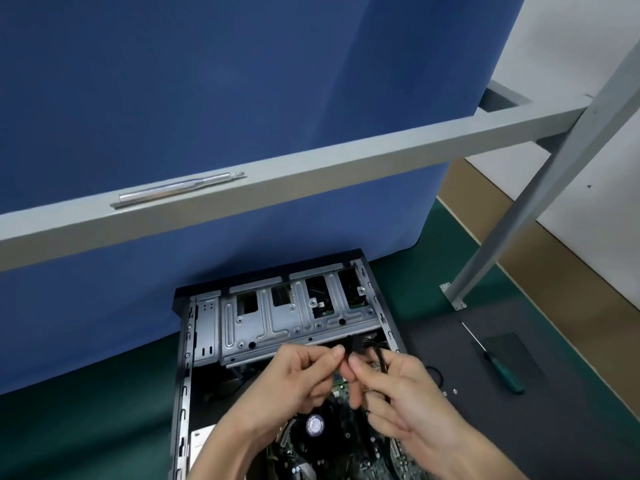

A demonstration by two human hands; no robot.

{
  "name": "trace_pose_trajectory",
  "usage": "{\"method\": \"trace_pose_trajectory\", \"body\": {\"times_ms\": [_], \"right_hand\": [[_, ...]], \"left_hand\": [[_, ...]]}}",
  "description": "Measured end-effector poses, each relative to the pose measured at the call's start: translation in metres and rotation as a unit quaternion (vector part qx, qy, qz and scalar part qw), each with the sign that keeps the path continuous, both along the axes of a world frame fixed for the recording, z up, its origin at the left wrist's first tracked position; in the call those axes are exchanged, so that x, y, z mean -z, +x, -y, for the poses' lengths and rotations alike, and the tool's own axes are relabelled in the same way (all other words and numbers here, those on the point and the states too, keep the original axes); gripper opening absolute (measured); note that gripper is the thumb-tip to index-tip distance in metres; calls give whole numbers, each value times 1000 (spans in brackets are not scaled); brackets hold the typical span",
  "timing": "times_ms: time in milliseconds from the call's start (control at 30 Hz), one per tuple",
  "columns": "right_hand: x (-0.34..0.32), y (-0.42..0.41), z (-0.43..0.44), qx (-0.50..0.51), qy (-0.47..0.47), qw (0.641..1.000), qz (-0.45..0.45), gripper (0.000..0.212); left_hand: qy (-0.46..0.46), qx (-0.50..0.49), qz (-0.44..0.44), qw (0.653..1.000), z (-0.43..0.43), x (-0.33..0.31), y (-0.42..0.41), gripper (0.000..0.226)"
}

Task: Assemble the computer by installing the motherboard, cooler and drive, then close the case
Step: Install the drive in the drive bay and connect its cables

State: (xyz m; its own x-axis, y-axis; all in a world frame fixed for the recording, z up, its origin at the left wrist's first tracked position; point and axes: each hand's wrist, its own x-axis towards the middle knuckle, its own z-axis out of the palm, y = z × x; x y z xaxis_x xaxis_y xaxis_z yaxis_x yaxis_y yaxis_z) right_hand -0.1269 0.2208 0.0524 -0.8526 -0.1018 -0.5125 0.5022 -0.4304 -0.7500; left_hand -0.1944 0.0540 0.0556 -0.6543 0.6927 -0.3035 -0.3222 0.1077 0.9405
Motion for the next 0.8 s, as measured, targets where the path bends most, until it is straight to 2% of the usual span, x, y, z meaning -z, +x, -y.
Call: {"method": "trace_pose_trajectory", "body": {"times_ms": [133, 267, 333, 433, 500, 633, 700, 800], "right_hand": [[6, 5, 5, -2, -33, 999, 17, 25], [12, 7, 8, 6, -75, 996, 40, 25], [15, 7, 9, 18, -83, 995, 49, 25], [21, 6, 11, 46, -101, 991, 69, 33], [24, 6, 14, 50, -108, 990, 77, 35], [29, 7, 18, 39, -95, 991, 90, 28], [34, 10, 19, 19, -55, 993, 102, 32], [39, 16, 12, -12, 31, 994, 106, 36]], "left_hand": [[-27, 45, -10, 999, 8, 4, 2, 43], [-16, 80, 51, 995, 16, 12, 4, 44], [-12, 65, 45, 997, 17, 19, 6, 43], [-11, -48, -47, 998, 16, 28, 11, 21], [-44, -109, -142, 983, 16, 32, 13, 20], [-104, -124, -261, 952, 15, 37, 19, 17], [-140, -111, -268, 947, 18, 42, 20, 16], [-214, -122, -216, 945, 30, 56, 17, 12]]}}
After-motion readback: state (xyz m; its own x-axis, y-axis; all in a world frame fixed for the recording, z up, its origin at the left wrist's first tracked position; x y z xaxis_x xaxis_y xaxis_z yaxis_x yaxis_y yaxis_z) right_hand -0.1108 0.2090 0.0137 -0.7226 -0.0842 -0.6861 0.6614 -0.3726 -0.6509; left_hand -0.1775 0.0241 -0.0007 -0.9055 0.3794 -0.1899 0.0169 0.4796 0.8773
